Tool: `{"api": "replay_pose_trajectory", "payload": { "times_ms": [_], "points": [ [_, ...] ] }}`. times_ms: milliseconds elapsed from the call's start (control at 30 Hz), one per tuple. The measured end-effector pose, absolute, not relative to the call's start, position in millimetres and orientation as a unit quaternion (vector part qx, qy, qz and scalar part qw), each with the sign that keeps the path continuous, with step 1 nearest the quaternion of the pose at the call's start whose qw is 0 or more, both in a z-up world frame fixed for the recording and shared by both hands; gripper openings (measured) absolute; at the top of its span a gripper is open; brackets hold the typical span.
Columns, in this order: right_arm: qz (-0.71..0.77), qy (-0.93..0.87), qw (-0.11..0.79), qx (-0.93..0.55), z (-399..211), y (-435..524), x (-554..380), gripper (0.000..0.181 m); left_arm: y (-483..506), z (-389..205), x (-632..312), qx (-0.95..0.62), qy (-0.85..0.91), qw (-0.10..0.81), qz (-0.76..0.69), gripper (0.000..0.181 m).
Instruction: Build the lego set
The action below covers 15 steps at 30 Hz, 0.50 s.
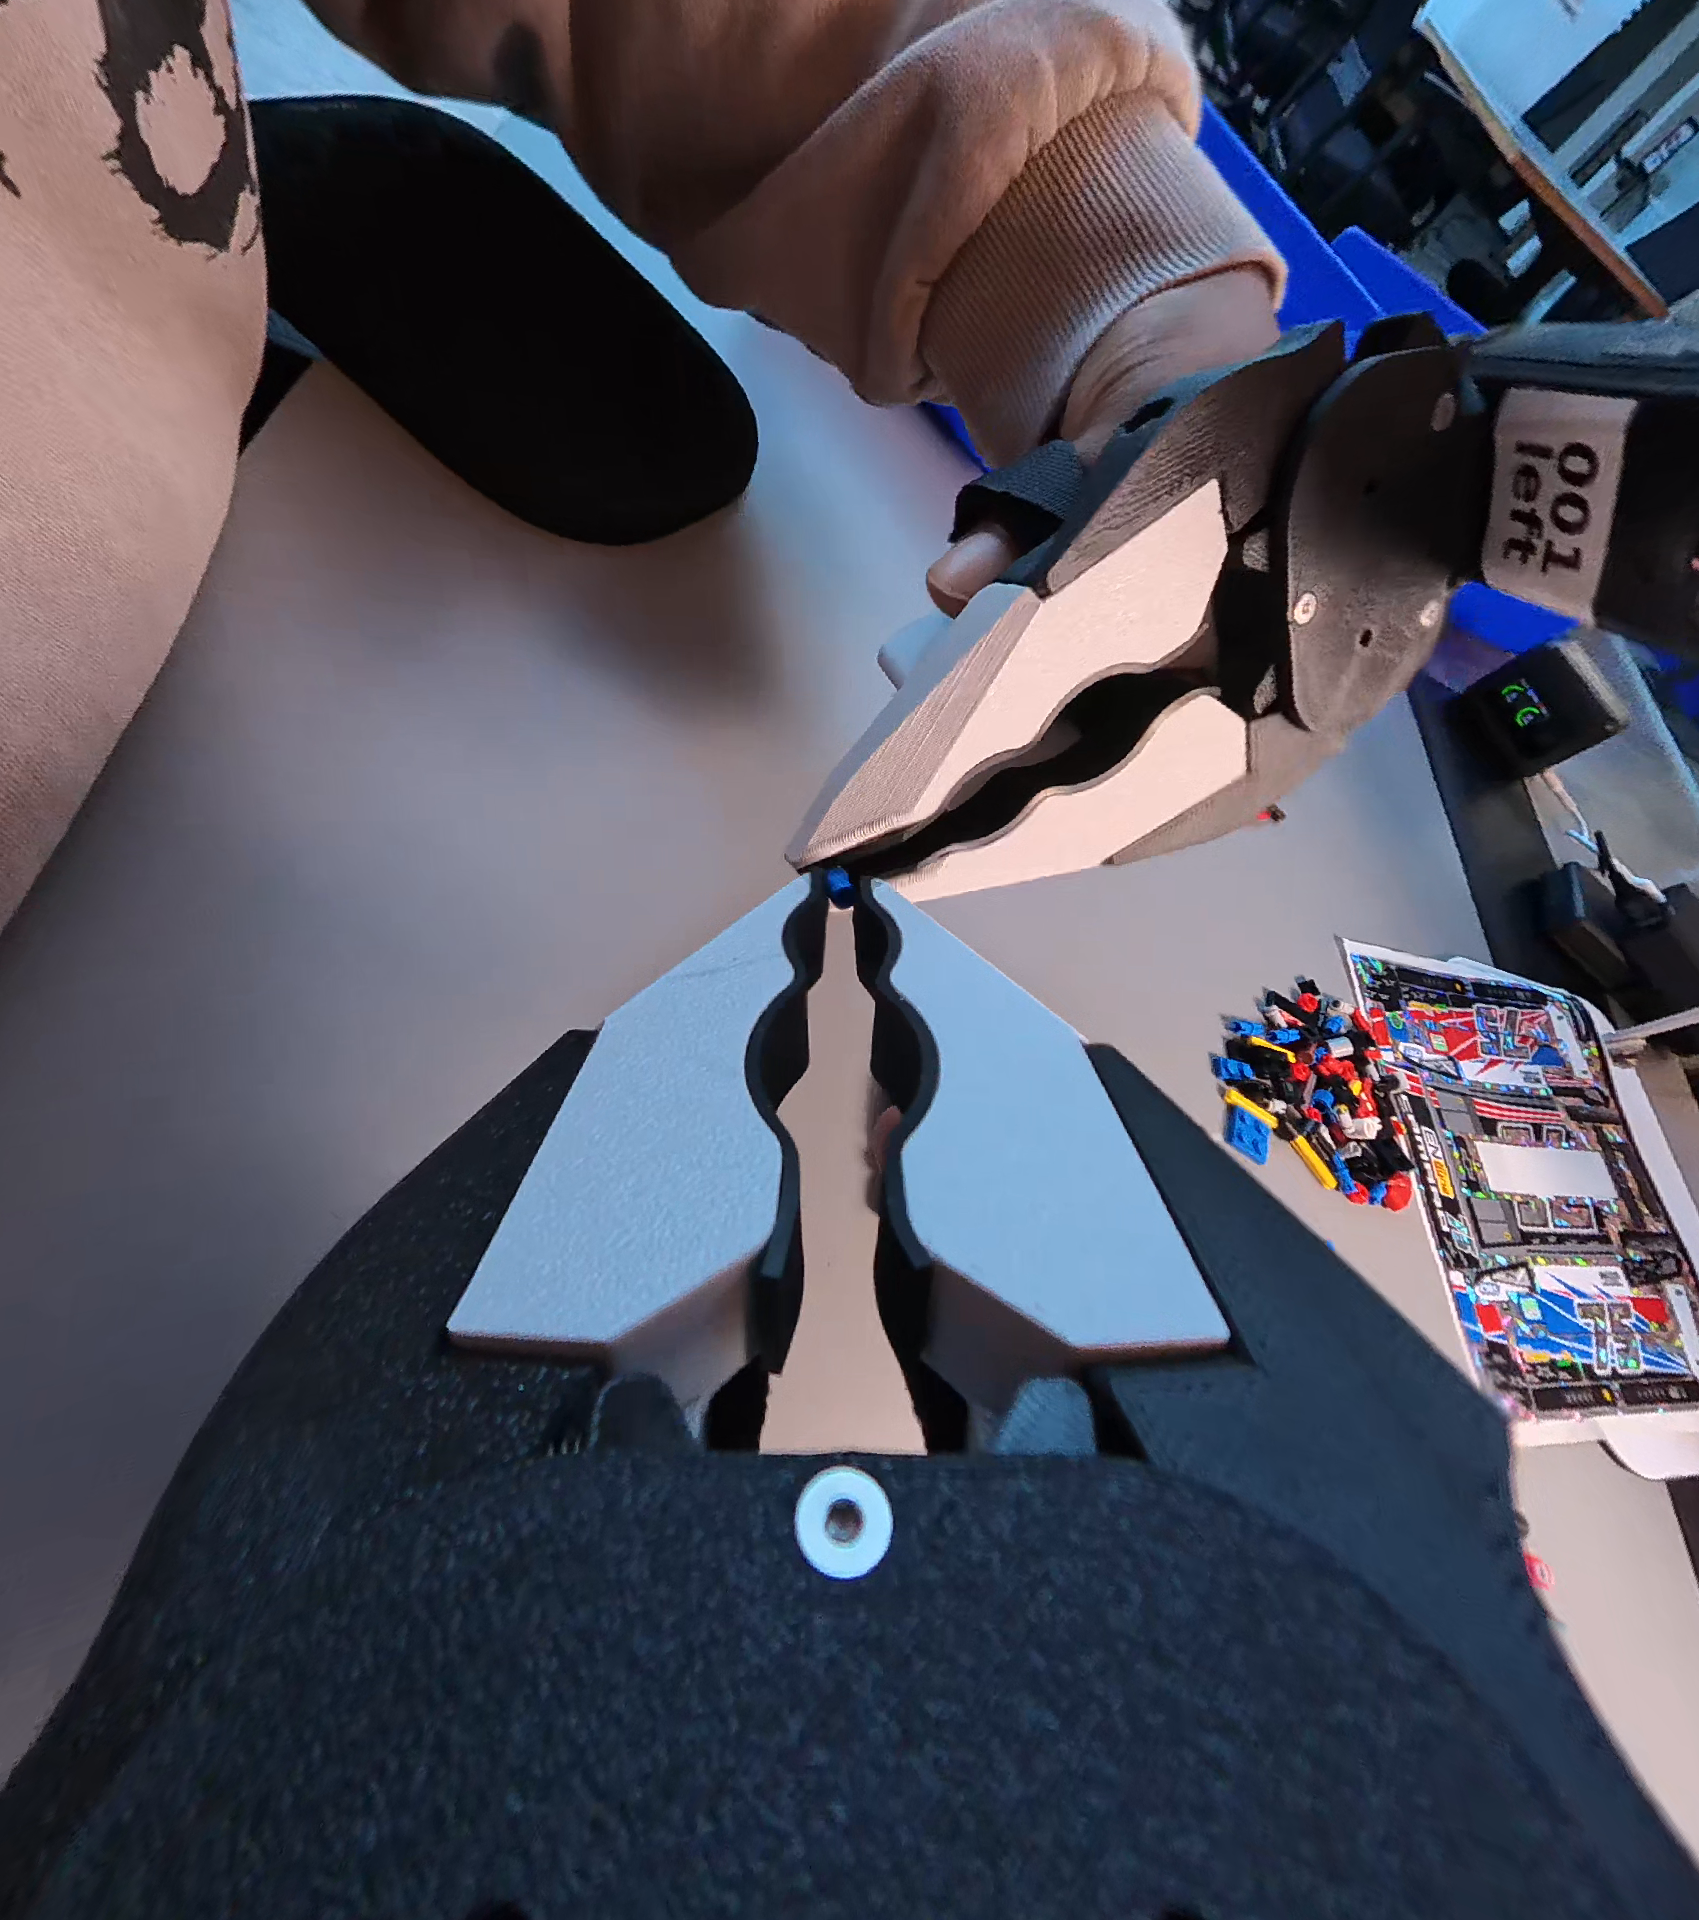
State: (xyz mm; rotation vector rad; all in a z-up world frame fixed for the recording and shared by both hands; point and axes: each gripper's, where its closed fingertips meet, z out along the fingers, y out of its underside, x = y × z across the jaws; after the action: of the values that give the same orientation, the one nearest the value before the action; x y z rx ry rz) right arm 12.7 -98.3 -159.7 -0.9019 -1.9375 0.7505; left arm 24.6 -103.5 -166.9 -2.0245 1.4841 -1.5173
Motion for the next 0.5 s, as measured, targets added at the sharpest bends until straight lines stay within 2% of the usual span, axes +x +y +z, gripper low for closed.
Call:
{"api": "replay_pose_trajectory", "payload": {
  "times_ms": [33, 167, 300, 500],
  "points": [
    [0.302, -0.768, 0.430, -0.368, -158.4, -94.5, 14.5, 0.002, -98.5, -163.5, 24.1, -0.689, 0.491, 0.124, -0.519, 0.004],
    [0.262, -0.732, 0.443, -0.446, -166.9, -52.0, 37.1, 0.001, -70.8, -156.9, 8.0, -0.719, 0.444, 0.239, -0.480, 0.019],
    [0.178, -0.689, 0.409, -0.571, -205.0, 3.2, 74.1, 0.002, -50.5, -162.3, -16.5, -0.750, 0.395, 0.346, -0.402, 0.020],
    [0.164, -0.685, 0.355, -0.614, -228.7, 2.9, 84.1, 0.002, -23.2, -169.2, -53.8, -0.778, 0.314, 0.451, -0.304, 0.020]
  ]
}}
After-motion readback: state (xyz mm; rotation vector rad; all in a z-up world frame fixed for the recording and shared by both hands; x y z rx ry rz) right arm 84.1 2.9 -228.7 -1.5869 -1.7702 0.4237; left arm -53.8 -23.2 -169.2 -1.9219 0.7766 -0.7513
